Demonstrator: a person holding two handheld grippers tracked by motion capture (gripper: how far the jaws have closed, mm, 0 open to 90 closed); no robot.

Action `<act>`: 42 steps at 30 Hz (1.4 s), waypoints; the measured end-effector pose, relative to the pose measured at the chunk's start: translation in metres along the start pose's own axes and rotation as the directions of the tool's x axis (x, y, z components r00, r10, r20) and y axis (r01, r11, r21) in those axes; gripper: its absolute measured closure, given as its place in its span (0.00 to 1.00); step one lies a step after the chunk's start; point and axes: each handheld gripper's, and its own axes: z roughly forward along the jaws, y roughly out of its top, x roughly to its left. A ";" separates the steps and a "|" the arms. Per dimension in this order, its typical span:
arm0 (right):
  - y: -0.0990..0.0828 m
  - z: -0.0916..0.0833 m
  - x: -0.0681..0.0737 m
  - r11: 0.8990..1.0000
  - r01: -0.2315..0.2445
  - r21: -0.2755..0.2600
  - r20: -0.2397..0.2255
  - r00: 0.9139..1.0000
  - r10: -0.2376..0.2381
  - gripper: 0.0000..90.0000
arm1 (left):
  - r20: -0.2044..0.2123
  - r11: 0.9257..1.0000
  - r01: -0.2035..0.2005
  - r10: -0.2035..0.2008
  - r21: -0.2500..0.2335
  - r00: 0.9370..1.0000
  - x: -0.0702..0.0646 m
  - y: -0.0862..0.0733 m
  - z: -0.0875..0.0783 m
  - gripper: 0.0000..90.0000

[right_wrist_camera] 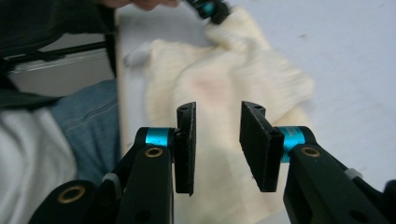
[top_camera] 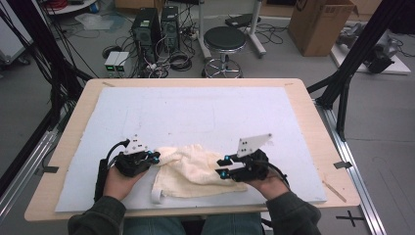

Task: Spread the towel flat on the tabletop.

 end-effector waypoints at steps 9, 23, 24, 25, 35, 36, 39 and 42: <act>0.004 0.048 -0.057 0.993 -0.101 0.056 0.057 0.994 0.098 0.69 | 0.000 1.000 -0.010 0.010 -0.007 1.000 0.002 -0.005 -0.002 0.97; -0.013 0.078 -0.081 0.965 -0.189 0.182 0.000 0.981 0.193 0.95 | 0.004 1.000 -0.009 0.009 -0.020 1.000 0.003 -0.005 -0.003 0.97; -0.013 0.075 -0.081 0.966 -0.189 0.178 0.014 0.982 0.190 0.95 | 0.003 1.000 -0.010 0.010 -0.020 1.000 0.003 -0.005 -0.004 0.97; -0.012 0.071 -0.080 0.965 -0.192 0.177 0.030 0.981 0.189 0.95 | 0.005 1.000 -0.009 0.009 -0.021 1.000 0.003 -0.005 -0.004 0.97; -0.013 0.023 -0.068 0.986 -0.144 0.089 0.234 0.965 0.119 0.94 | 0.013 1.000 -0.002 0.002 -0.023 1.000 0.003 -0.004 -0.002 0.97; -0.017 0.025 -0.068 0.984 -0.144 0.106 0.238 0.964 0.116 0.94 | 0.012 1.000 -0.002 0.003 -0.022 1.000 0.003 -0.004 -0.002 0.97; -0.030 0.035 -0.065 0.974 -0.168 0.152 0.211 0.968 0.134 0.85 | 0.012 1.000 -0.001 0.001 -0.022 1.000 0.002 -0.004 -0.003 0.97; -0.038 0.041 -0.064 0.968 -0.183 0.170 0.186 0.971 0.151 0.77 | 0.012 1.000 -0.004 0.004 -0.018 1.000 0.003 -0.004 -0.002 0.97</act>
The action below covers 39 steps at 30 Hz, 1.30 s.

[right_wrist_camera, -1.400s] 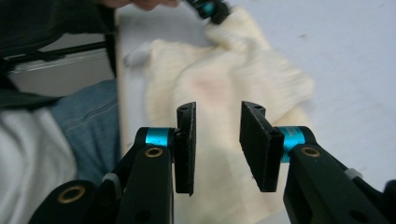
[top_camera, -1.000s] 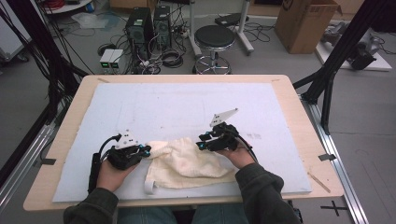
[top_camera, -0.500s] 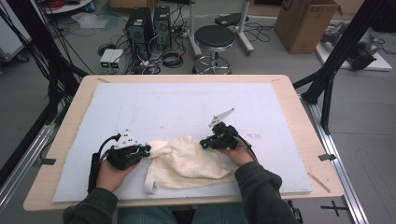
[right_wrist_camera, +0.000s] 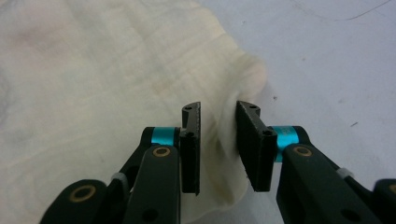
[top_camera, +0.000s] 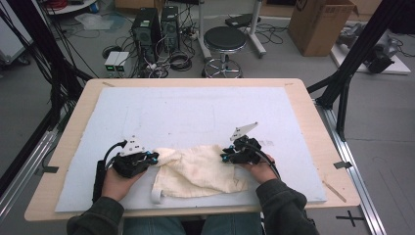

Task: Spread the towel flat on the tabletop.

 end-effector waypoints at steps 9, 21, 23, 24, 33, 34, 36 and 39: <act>-0.003 -0.010 -0.019 0.986 -0.141 -0.086 0.009 0.990 0.142 0.66 | -0.001 1.000 -0.001 0.001 0.004 1.000 0.000 0.000 0.001 0.97; 0.000 -0.001 -0.015 0.996 -0.074 -0.046 0.019 0.997 0.075 0.95 | -0.003 0.999 0.028 -0.028 -0.020 1.000 0.003 0.002 0.003 0.97; 0.001 -0.007 -0.015 0.995 -0.059 -0.074 0.037 0.997 0.062 0.95 | -0.009 0.999 0.038 -0.038 -0.036 0.999 0.005 0.006 0.003 0.97; 0.002 -0.010 -0.015 0.995 -0.057 -0.084 0.047 0.997 0.062 0.95 | -0.013 0.998 0.040 -0.040 -0.045 0.999 0.007 0.008 0.003 0.97; 0.020 -0.032 -0.030 0.991 -0.034 -0.130 0.104 0.993 0.048 0.95 | -0.058 0.990 0.101 -0.107 -0.099 0.992 0.024 0.028 0.016 0.97; 0.022 -0.033 -0.033 0.990 -0.032 -0.135 0.110 0.993 0.047 0.95 | -0.059 0.988 0.113 -0.119 -0.105 0.991 0.028 0.031 0.017 0.97; 0.025 -0.034 -0.040 0.990 -0.037 -0.134 0.117 0.992 0.053 0.95 | -0.072 0.988 0.119 -0.126 -0.101 0.989 0.034 0.039 0.022 0.97; 0.030 -0.033 -0.053 0.989 -0.053 -0.141 0.125 0.990 0.071 0.95 | -0.086 0.984 0.140 -0.150 -0.114 0.985 0.046 0.050 0.030 0.97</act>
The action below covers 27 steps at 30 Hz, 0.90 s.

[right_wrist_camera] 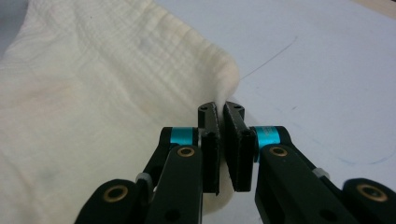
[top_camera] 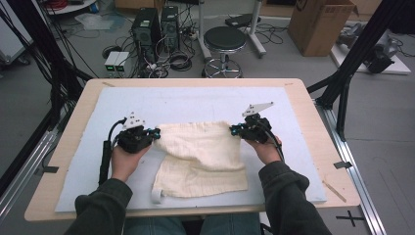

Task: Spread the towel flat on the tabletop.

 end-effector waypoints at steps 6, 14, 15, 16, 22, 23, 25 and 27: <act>0.022 0.012 -0.029 0.999 -0.031 -0.009 0.111 0.993 0.032 0.89 | -0.109 1.000 -0.006 0.006 -0.006 0.994 0.016 0.026 0.036 0.90; 0.019 0.013 -0.047 0.994 -0.108 -0.034 0.121 0.986 0.112 0.71 | -0.075 0.999 0.026 -0.024 0.021 0.997 0.023 0.020 0.041 0.65; 0.016 0.011 -0.045 0.993 -0.112 -0.038 0.113 0.987 0.115 0.70 | -0.055 0.999 0.031 -0.031 0.012 0.998 0.022 0.019 0.038 0.65; 0.013 0.008 -0.043 0.992 -0.120 -0.049 0.094 0.988 0.124 0.69 | -0.036 0.999 0.036 -0.035 0.001 0.999 0.020 0.017 0.034 0.64; -0.001 -0.012 -0.018 0.995 -0.091 -0.051 -0.004 0.996 0.091 0.64 | 0.046 0.999 -0.025 0.026 -0.021 0.999 0.001 0.000 0.001 0.61; -0.003 -0.018 -0.010 0.995 -0.062 -0.073 0.004 0.998 0.062 0.64 | 0.059 0.999 -0.034 0.035 -0.028 0.998 -0.003 -0.004 -0.005 0.61; -0.008 -0.026 0.001 0.995 -0.036 -0.090 -0.011 0.999 0.036 0.62 | 0.079 0.998 -0.058 0.060 -0.035 0.995 -0.009 -0.011 -0.017 0.60; -0.013 -0.033 0.012 0.994 -0.022 -0.108 -0.035 0.999 0.018 0.62 | 0.104 0.997 -0.063 0.068 -0.050 0.992 -0.015 -0.020 -0.028 0.60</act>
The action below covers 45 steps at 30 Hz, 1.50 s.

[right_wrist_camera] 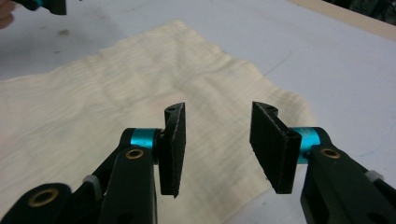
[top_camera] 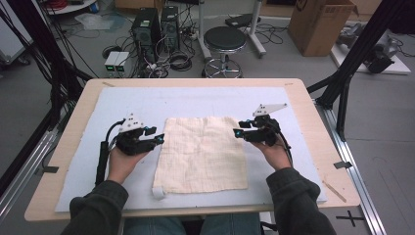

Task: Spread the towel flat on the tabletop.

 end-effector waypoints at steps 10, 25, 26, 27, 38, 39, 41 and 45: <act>-0.035 -0.016 0.047 0.995 0.102 -0.003 -0.118 0.988 -0.102 0.56 | 0.134 0.992 -0.121 0.115 0.039 0.984 -0.029 -0.032 -0.028 0.56; -0.074 0.000 0.058 0.971 0.157 0.179 -0.184 0.975 -0.124 0.65 | 0.278 0.945 -0.252 0.189 0.209 0.942 -0.043 -0.056 -0.009 0.70; -0.075 0.003 0.060 0.965 0.172 0.198 -0.184 0.973 -0.136 0.66 | 0.279 0.944 -0.253 0.189 0.212 0.941 -0.043 -0.056 -0.009 0.72; -0.076 0.004 0.061 0.962 0.183 0.202 -0.182 0.972 -0.147 0.68 | 0.276 0.943 -0.256 0.194 0.212 0.941 -0.043 -0.056 -0.010 0.75; -0.075 0.005 0.059 0.962 0.195 0.192 -0.195 0.968 -0.157 0.97 | 0.278 0.936 -0.290 0.230 0.198 0.933 -0.050 -0.058 -0.014 0.98; -0.075 0.005 0.058 0.960 0.205 0.191 -0.193 0.967 -0.168 0.97 | 0.280 0.936 -0.290 0.229 0.199 0.932 -0.051 -0.058 -0.015 0.98; -0.075 0.004 0.058 0.961 0.194 0.196 -0.196 0.968 -0.155 0.97 | 0.283 0.935 -0.293 0.231 0.201 0.931 -0.053 -0.058 -0.016 0.98; -0.076 0.001 0.059 0.962 0.192 0.196 -0.214 0.965 -0.150 0.97 | 0.287 0.939 -0.293 0.235 0.182 0.929 -0.059 -0.058 -0.021 0.98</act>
